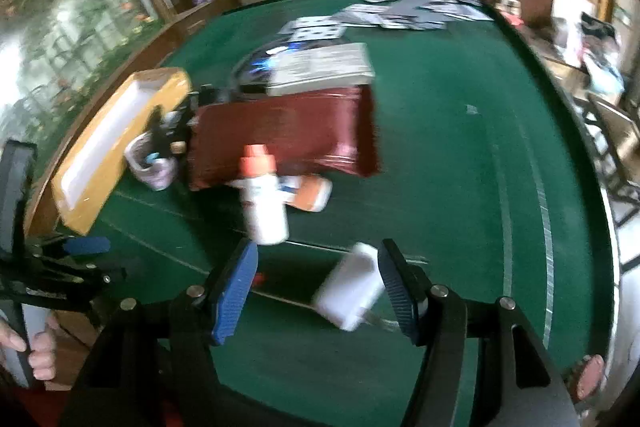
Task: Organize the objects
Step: 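Close the left gripper on a black marker while the right gripper holds a white charger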
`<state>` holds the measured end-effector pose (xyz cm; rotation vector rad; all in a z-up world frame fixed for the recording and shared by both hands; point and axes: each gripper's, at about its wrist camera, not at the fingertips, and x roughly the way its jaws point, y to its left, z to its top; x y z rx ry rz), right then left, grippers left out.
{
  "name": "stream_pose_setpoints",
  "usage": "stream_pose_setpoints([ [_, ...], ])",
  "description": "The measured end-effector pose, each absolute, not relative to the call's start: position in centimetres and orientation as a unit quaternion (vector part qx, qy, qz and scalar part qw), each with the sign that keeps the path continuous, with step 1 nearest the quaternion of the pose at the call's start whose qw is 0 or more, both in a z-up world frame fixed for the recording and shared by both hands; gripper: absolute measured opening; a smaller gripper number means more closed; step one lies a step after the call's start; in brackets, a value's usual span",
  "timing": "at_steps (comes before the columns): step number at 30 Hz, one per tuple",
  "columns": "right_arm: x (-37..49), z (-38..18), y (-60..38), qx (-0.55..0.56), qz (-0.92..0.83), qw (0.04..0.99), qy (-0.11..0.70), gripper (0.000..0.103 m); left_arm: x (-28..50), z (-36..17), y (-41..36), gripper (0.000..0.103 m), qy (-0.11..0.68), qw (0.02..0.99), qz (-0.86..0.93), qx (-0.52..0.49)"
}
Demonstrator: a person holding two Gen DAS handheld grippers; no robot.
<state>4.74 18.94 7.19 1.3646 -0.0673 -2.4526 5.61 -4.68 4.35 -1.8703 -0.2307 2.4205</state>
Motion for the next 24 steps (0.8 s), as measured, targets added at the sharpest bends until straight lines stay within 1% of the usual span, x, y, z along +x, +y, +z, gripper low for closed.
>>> stream_pose_setpoints([
  [3, 5.2, 7.2, 19.8, 0.478, -0.866, 0.145, -0.023, 0.063, 3.5, 4.4, -3.1, 0.103, -0.100, 0.044, 0.779, -0.617],
  [6, 5.7, 7.4, 20.4, 0.472, -0.871, 0.136, -0.032, 0.063, 1.7, 3.6, -2.7, 0.102, -0.138, 0.017, 0.763, -0.632],
  [8, 6.0, 7.7, 20.6, 0.471, -0.871, 0.135, -0.041, 0.063, 1.4, 3.3, -2.7, 0.102, -0.146, 0.002, 0.760, -0.634],
  [12, 6.6, 7.9, 20.8, 0.473, -0.868, 0.139, -0.052, 0.063, 0.9, 1.9, -1.5, 0.102, -0.122, -0.016, 0.755, -0.644],
  [15, 7.1, 7.9, 20.8, 0.475, -0.868, 0.136, -0.041, 0.063, 1.3, 2.1, -0.9, 0.101, -0.098, -0.012, 0.762, -0.640],
  [16, 7.2, 7.9, 20.9, 0.476, -0.868, 0.136, -0.040, 0.063, 1.5, 2.3, -1.0, 0.098, -0.091, -0.008, 0.764, -0.639],
  [18, 7.4, 7.7, 21.1, 0.480, -0.866, 0.131, -0.042, 0.063, 2.1, 2.8, -1.5, 0.090, -0.086, 0.000, 0.772, -0.630],
  [20, 7.3, 7.3, 21.4, 0.489, -0.862, 0.124, -0.050, 0.063, 2.8, 3.5, -2.7, 0.073, -0.091, 0.011, 0.779, -0.620],
  [21, 7.3, 7.1, 21.5, 0.494, -0.859, 0.122, -0.058, 0.063, 3.1, 3.7, -3.4, 0.068, -0.098, 0.015, 0.780, -0.618],
  [22, 7.2, 6.9, 21.7, 0.498, -0.857, 0.121, -0.064, 0.063, 3.3, 4.0, -4.2, 0.056, -0.106, 0.017, 0.780, -0.617],
  [23, 7.1, 6.8, 21.8, 0.500, -0.854, 0.121, -0.070, 0.063, 3.6, 4.0, -4.8, 0.037, -0.108, 0.014, 0.779, -0.618],
  [24, 7.1, 6.7, 21.7, 0.503, -0.853, 0.122, -0.072, 0.063, 3.9, 4.2, -5.4, 0.029, -0.105, 0.010, 0.778, -0.619],
])
